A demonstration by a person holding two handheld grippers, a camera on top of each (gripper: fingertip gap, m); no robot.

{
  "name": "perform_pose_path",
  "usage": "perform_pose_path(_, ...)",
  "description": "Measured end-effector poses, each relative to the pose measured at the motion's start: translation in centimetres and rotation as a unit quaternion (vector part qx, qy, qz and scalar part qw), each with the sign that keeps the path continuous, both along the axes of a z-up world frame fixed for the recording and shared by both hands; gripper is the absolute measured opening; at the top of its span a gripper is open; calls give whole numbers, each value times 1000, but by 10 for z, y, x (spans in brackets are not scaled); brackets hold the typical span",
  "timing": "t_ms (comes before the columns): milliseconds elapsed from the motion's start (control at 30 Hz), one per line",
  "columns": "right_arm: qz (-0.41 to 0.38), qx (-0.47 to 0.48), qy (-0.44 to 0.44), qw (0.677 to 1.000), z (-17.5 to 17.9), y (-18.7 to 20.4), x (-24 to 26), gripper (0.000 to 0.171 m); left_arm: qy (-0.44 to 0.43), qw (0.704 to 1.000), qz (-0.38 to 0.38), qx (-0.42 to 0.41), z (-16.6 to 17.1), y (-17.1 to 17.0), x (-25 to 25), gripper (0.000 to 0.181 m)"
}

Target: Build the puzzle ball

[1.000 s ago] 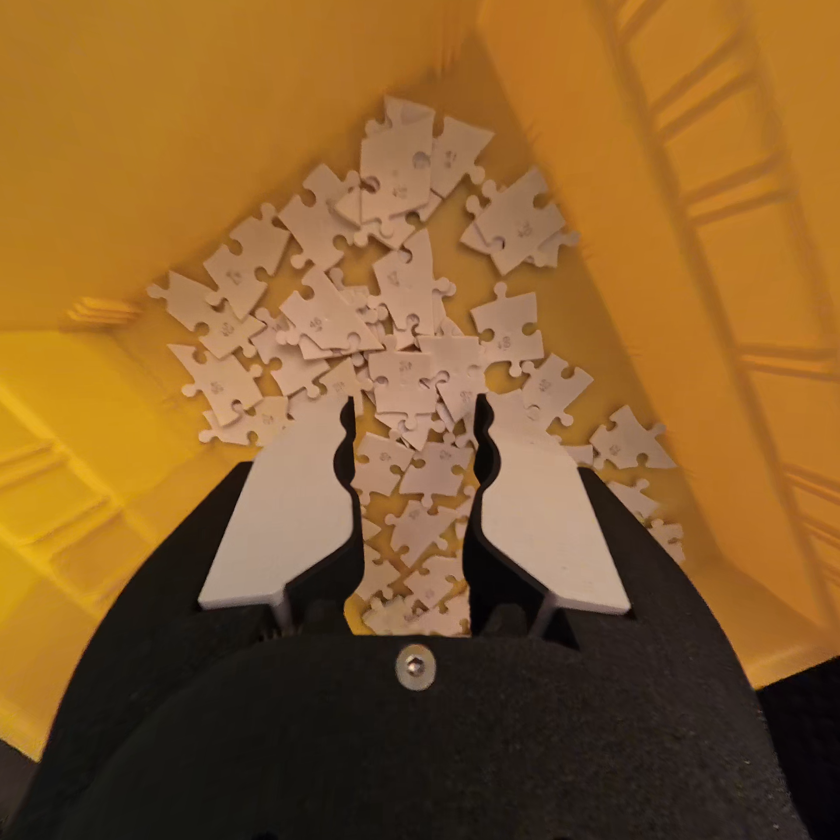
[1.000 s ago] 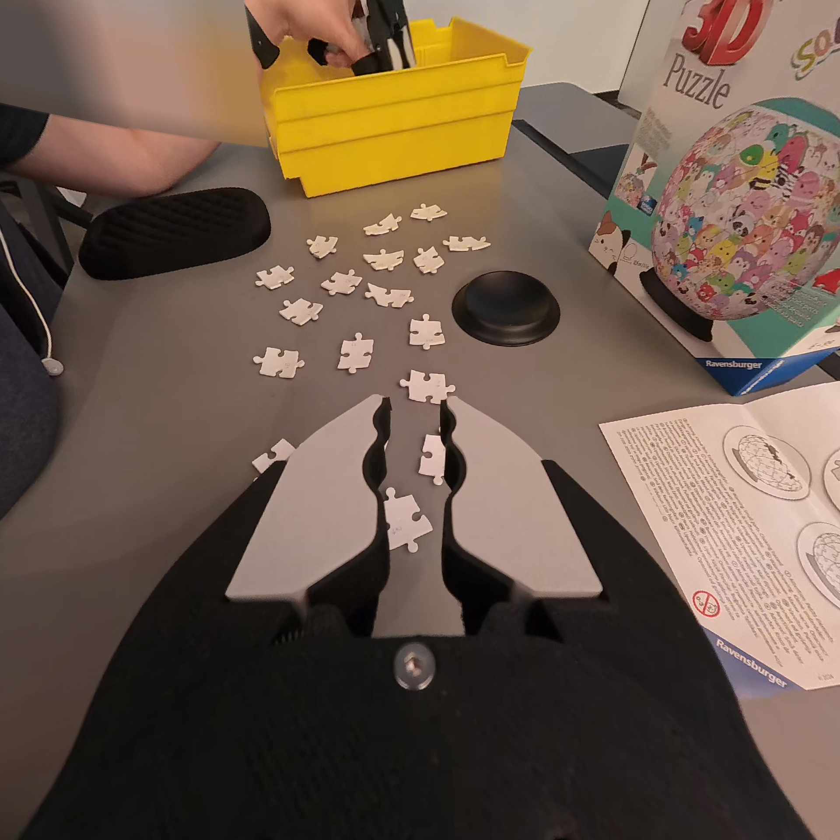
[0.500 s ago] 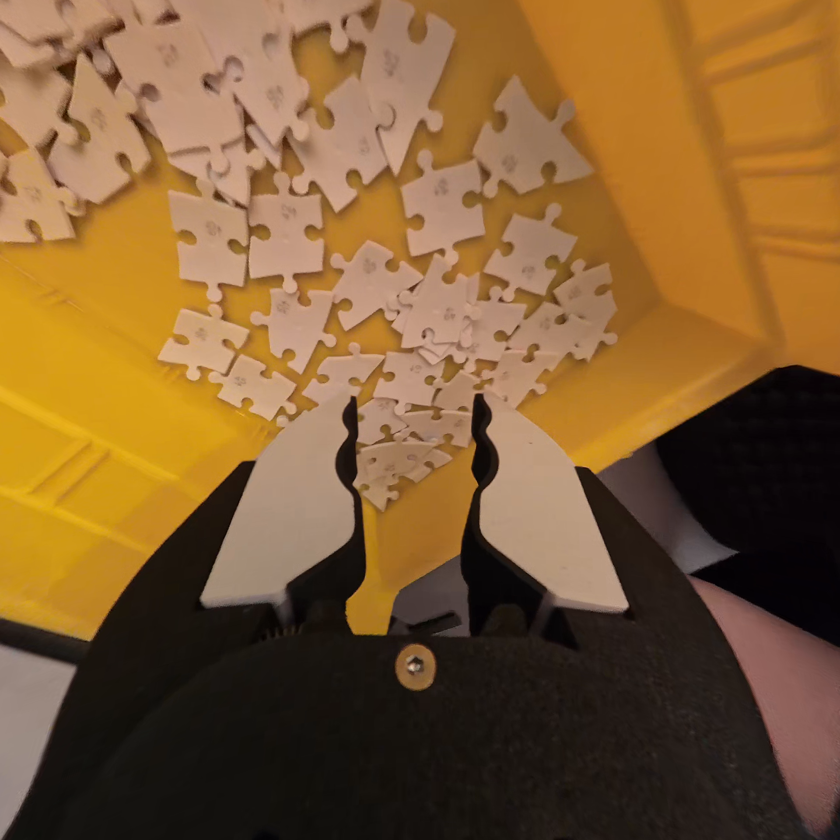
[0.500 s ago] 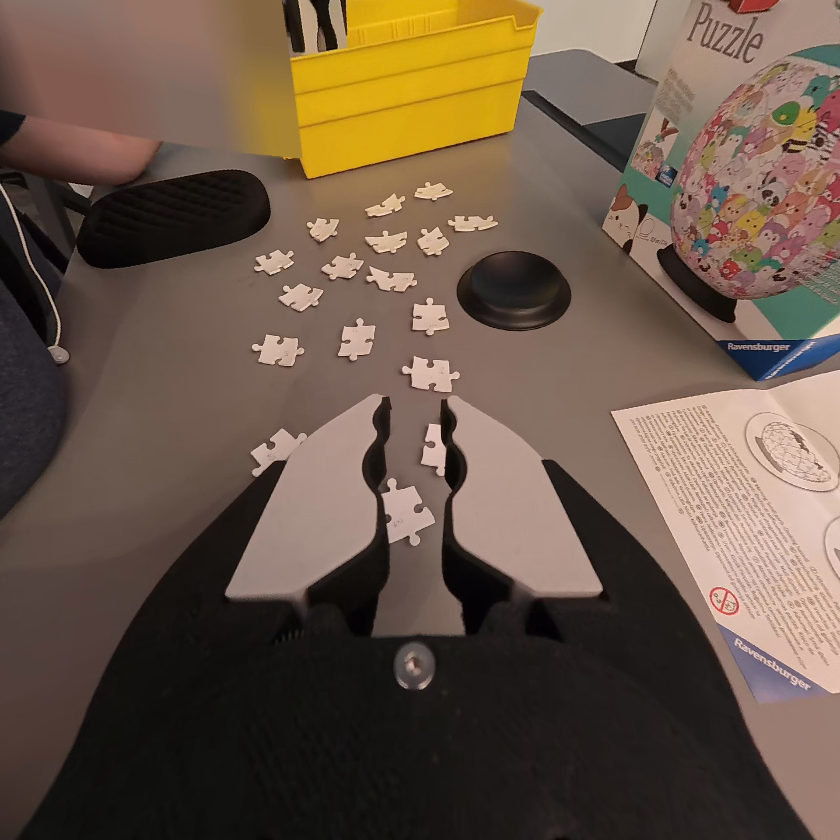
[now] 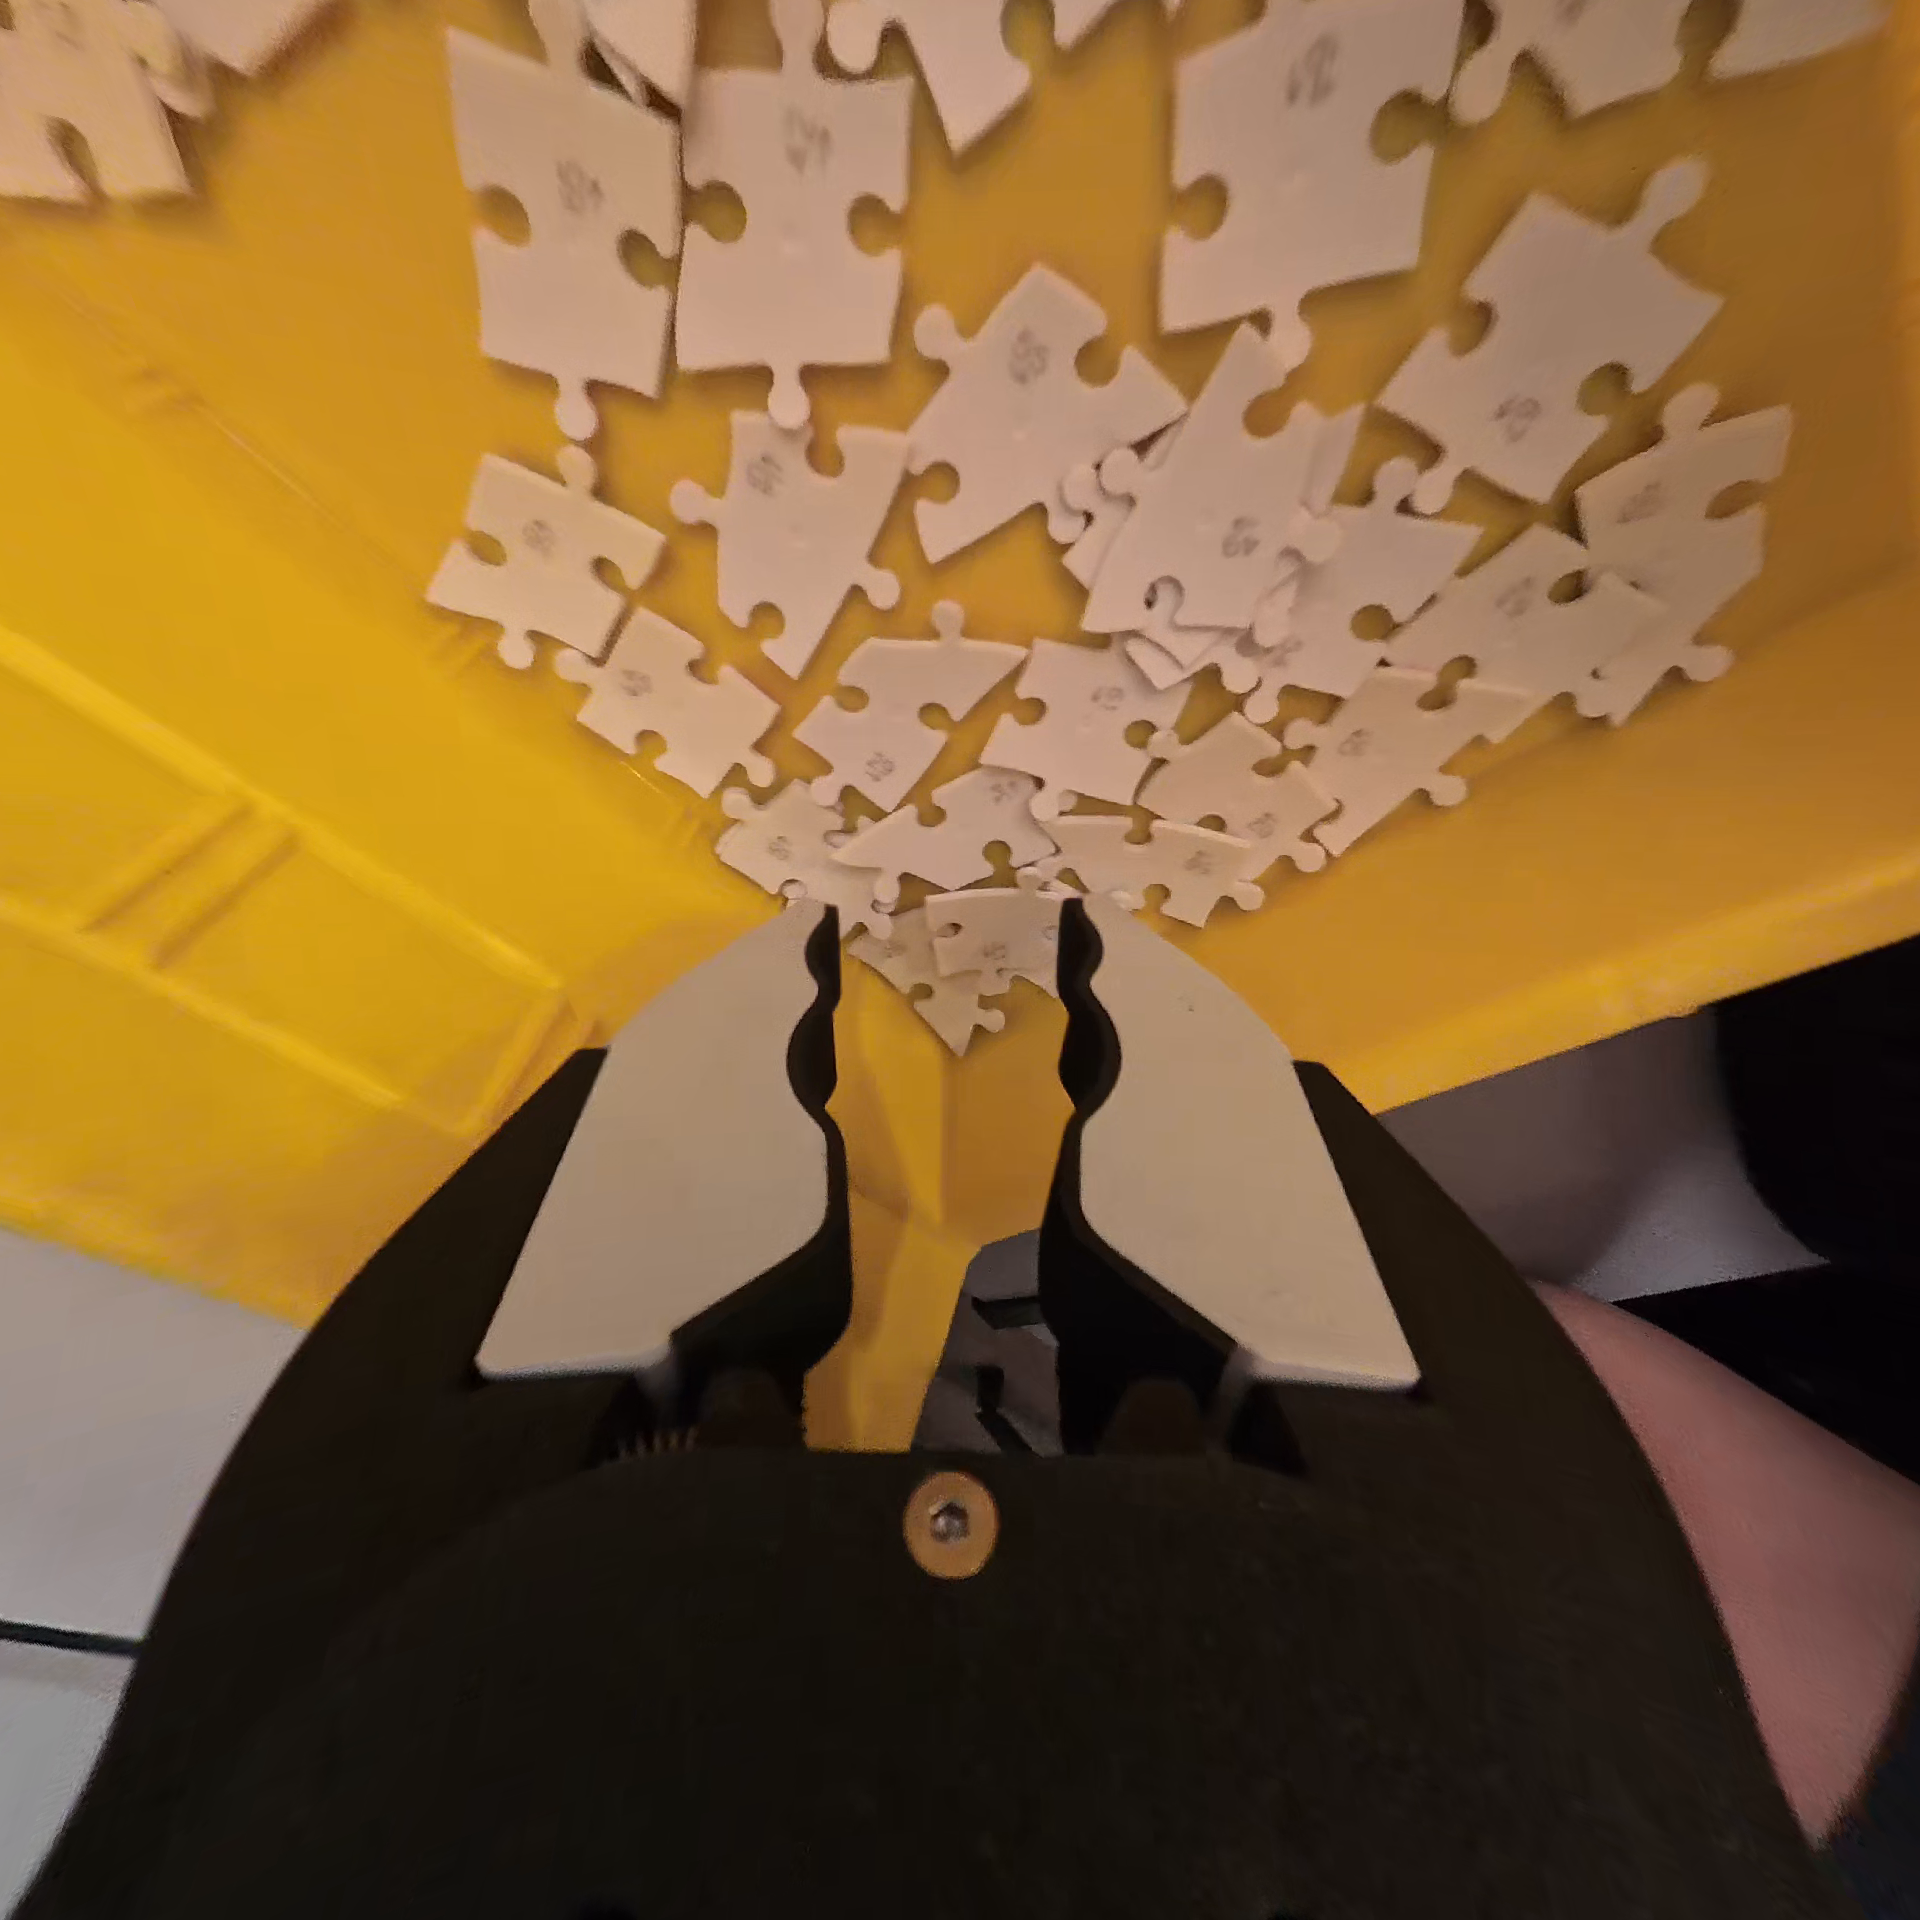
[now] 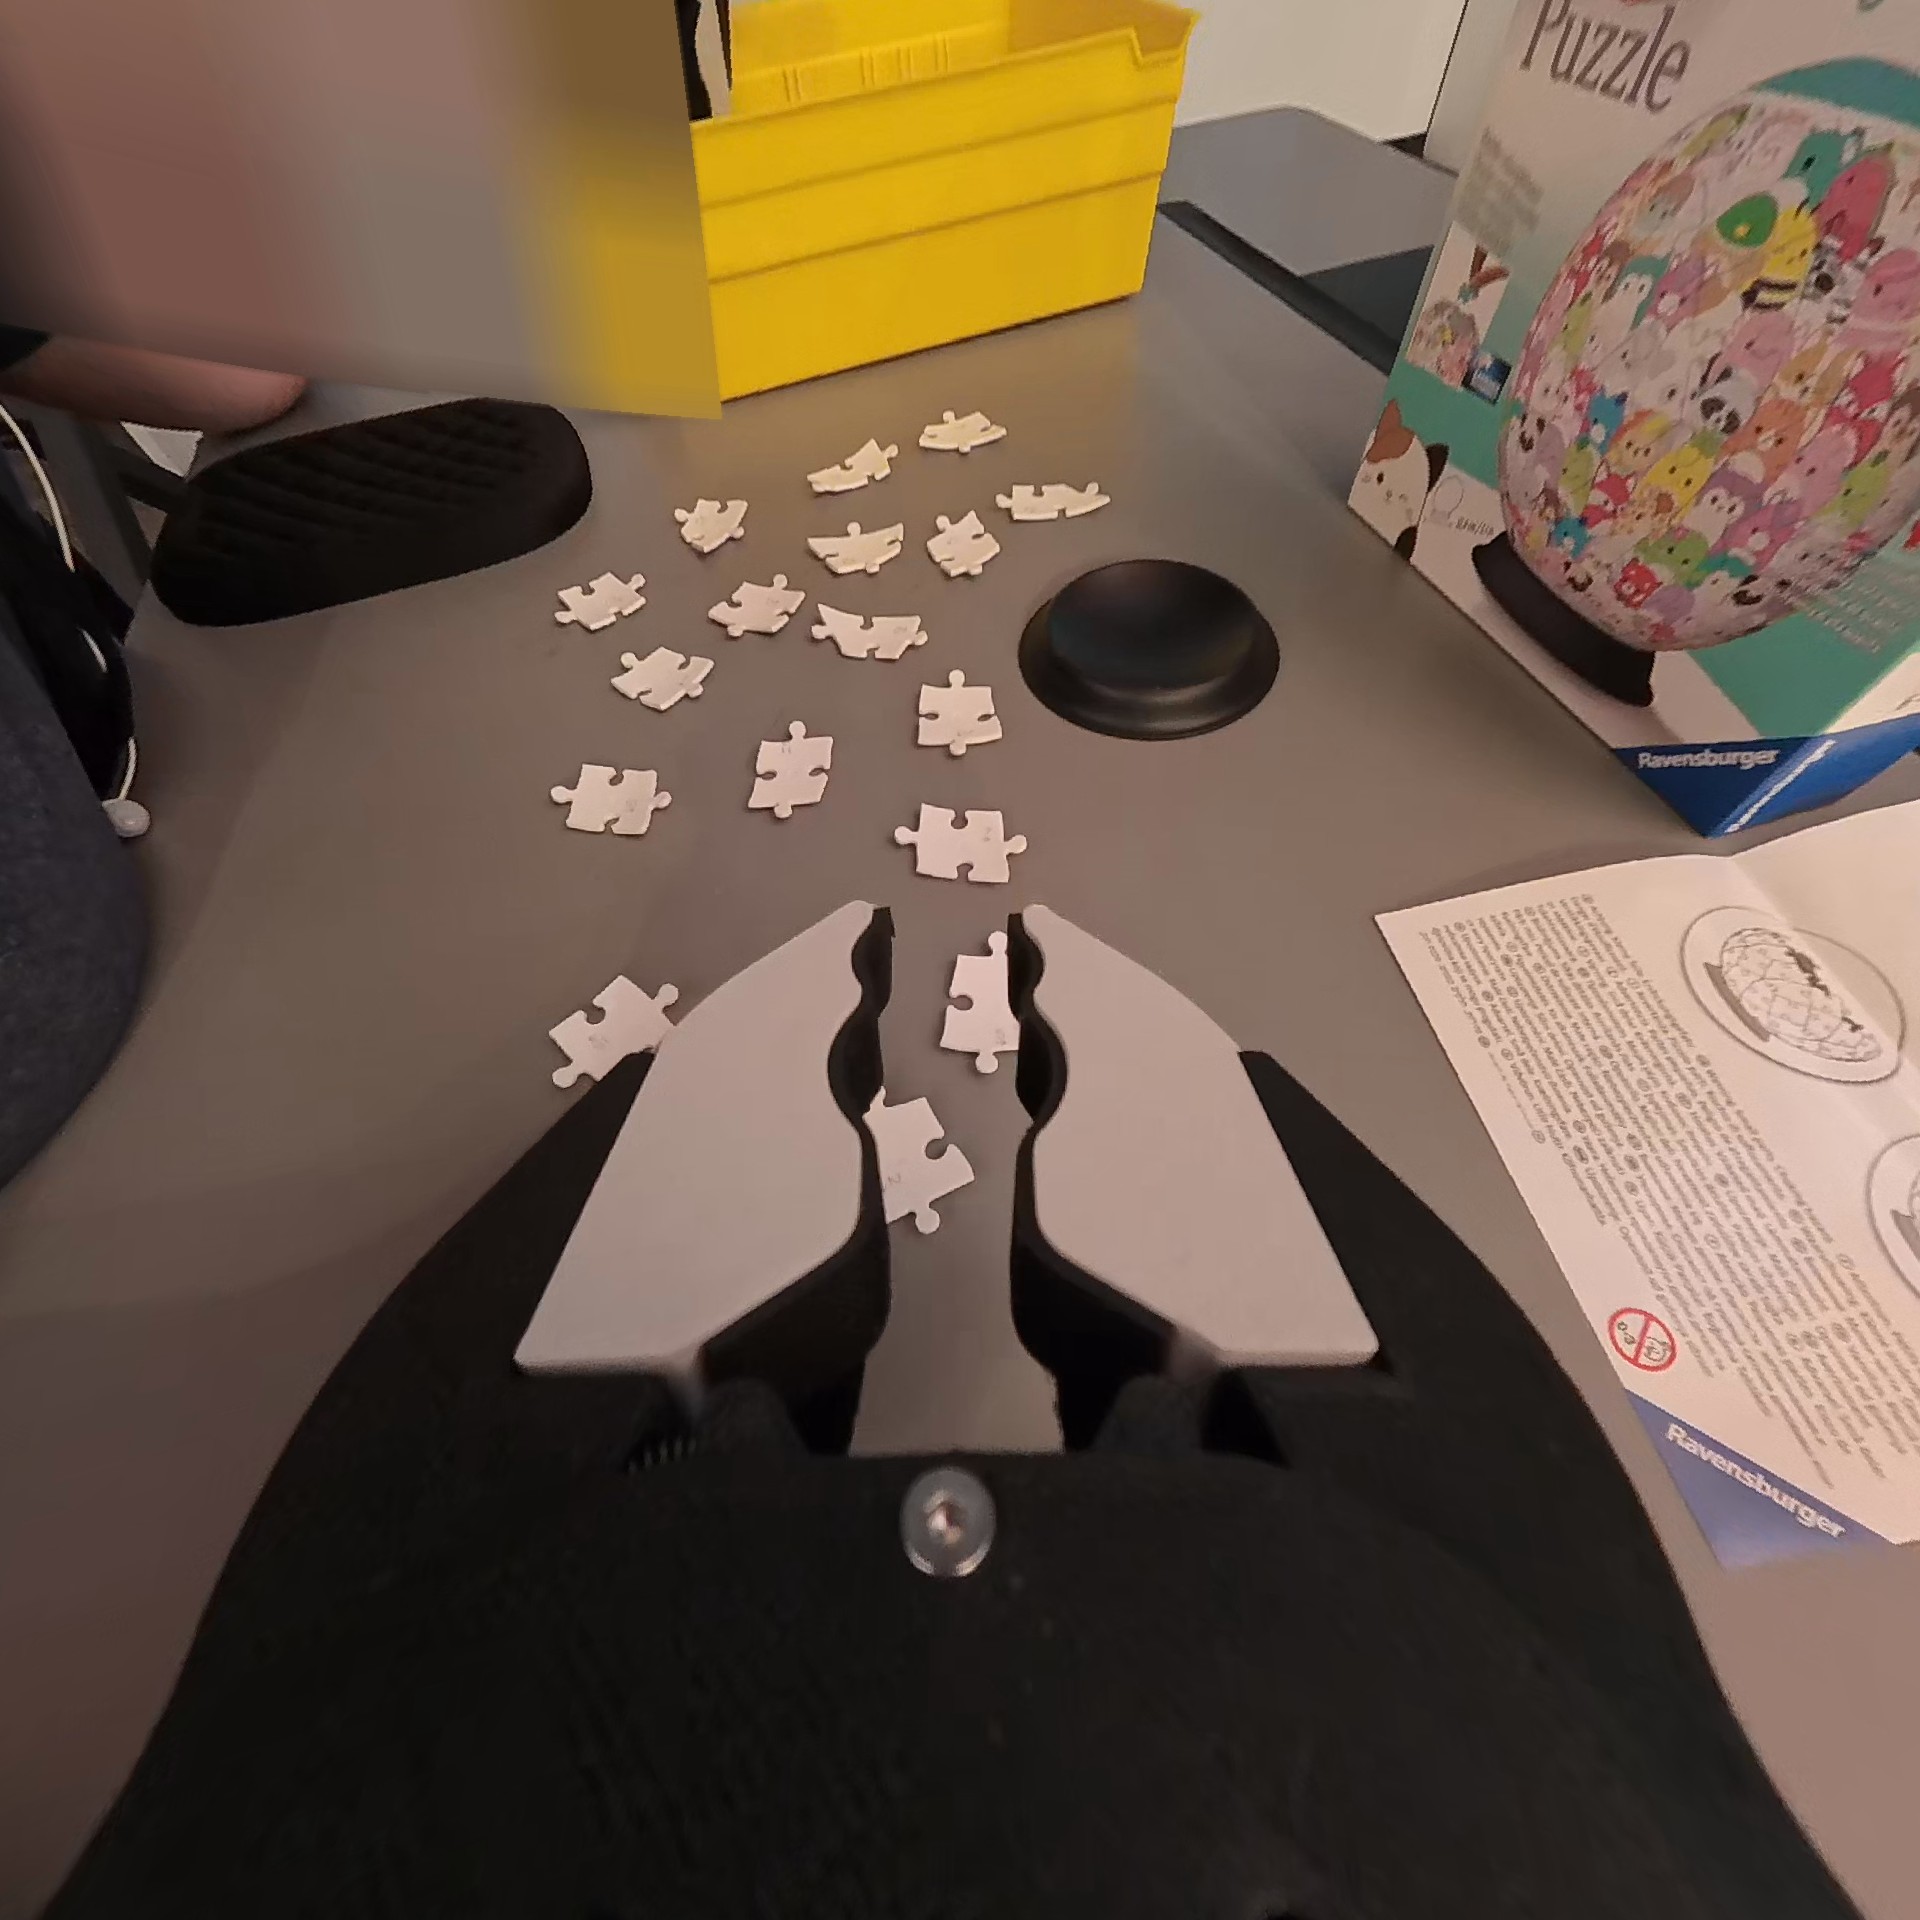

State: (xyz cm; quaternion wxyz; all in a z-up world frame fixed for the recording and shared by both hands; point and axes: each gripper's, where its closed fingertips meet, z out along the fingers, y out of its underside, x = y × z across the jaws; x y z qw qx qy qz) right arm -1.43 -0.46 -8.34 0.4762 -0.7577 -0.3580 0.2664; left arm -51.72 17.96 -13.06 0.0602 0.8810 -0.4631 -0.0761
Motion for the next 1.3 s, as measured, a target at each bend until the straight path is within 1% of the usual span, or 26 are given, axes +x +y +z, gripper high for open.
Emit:
perform_pose_path(33, 1, -2, -1, 1000, -1, 0, 0, 22, 2, 1000, 0, -1, -1, 1, -1, 36)
perform_pose_path(100, 2, -5, -1, 1000, -2, 1, -1, 22, 10, 1000, -1, 0, -2, 2, -2, 35)
perform_pose_path(267, 7, -9, -3, 1000, -4, 0, -3, 22, 67, 997, -35, 24, -4, 12, -8, 35)
perform_pose_path(367, 10, -8, -4, 1000, -4, -1, -5, 22, 71, 997, -37, 17, -6, 11, -7, 32)
perform_pose_path(433, 11, -10, -4, 1000, -5, -1, -5, 22, 78, 996, -33, 15, -5, 9, -9, 26)
perform_pose_path(467, 11, -11, -4, 1000, -5, -1, -5, 22, 79, 996, -25, 16, -4, 9, -10, 22)
perform_pose_path(533, 12, -13, -3, 1000, -6, 0, -5, 22, 69, 997, 21, 10, -5, 7, -8, 16)
perform_pose_path(600, 13, -13, -3, 1000, -6, 0, -6, 22, 57, 994, 88, -23, -9, -3, -6, 17)
perform_pose_path(633, 13, -13, -3, 1000, -6, 0, -6, 22, 59, 991, 114, -34, -10, -6, -6, 22)
perform_pose_path(700, 15, -14, -4, 1000, -6, -1, -7, 22, 75, 986, 144, -41, -13, -11, -12, 26)
perform_pose_path(767, 15, -14, -4, 1000, -6, -1, -7, 22, 98, 981, 156, -52, -15, -16, -19, 37)
perform_pose_path(967, 17, -21, -5, 1000, -9, -1, -7, 22, 92, 978, 177, -64, -15, -21, -19, 37)
perform_pose_path(1100, 19, -26, -9, 999, -12, -2, -8, 22, 83, 978, 178, -73, -16, -21, -16, 30)
perform_pose_path(1300, 18, -25, -10, 999, -12, -1, -8, 22, 63, 983, 168, -47, -16, -8, -9, 29)
